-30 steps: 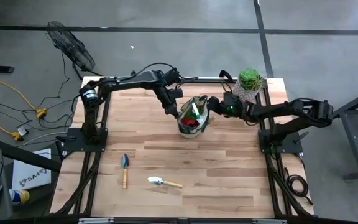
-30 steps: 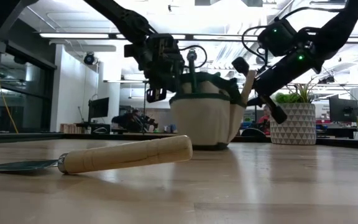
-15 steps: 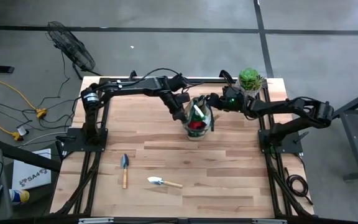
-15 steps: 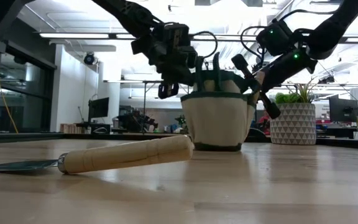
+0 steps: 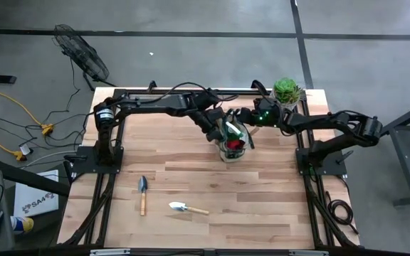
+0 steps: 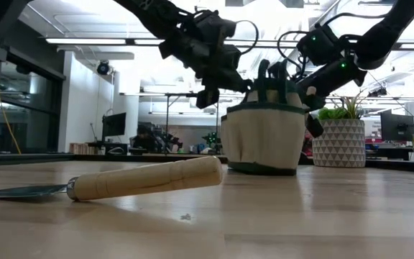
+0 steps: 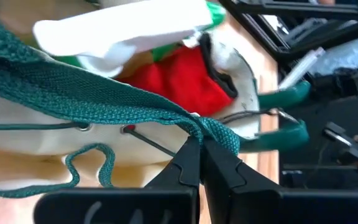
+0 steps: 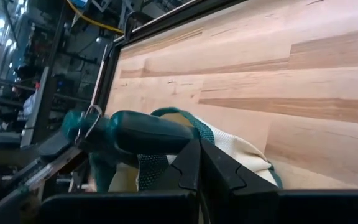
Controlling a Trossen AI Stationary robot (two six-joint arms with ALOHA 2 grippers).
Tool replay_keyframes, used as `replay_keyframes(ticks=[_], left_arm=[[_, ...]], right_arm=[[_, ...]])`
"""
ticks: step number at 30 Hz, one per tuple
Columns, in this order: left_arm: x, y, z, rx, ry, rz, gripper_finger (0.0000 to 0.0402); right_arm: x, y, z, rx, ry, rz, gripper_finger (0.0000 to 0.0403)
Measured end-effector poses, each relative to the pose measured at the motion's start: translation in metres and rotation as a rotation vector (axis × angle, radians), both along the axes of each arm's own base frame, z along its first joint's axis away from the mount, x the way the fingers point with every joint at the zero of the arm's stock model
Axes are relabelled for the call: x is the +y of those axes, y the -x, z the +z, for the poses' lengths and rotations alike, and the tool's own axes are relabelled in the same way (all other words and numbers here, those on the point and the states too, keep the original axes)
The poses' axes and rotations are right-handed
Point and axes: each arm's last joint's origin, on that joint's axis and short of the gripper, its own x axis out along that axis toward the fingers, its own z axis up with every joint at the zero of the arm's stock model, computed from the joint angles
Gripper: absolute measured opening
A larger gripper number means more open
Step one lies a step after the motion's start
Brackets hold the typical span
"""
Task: Pick & Place Garden tools in Gardening bag
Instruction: Adjust the gardening bag
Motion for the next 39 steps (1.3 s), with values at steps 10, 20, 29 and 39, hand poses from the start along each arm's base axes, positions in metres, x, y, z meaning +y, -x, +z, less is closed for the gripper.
replay_keyframes(ticks=[10, 20, 29, 39], left_arm=[[0.007, 0.004, -0.002, 0.022, -0.016, 0.018, 0.0033], [0.008, 0.011, -0.003, 0.071, -0.030, -0.005, 0.0174], [0.032, 0.040, 0.023, 0.075, -0.039, 0.056, 0.0214], [0.042, 0.063, 0.043, 0.060, -0.094, 0.061, 0.0214]], right_arm=[[-0.001, 0.001, -0.001, 0.011, 0.011, 0.040, 0.0002], [0.000, 0.001, -0.001, 0.019, 0.011, 0.062, 0.0002], [0.000, 0.001, -0.001, 0.017, 0.006, 0.056, 0.0002], [-0.001, 0.001, -0.001, 0.018, 0.012, 0.039, 0.0002]])
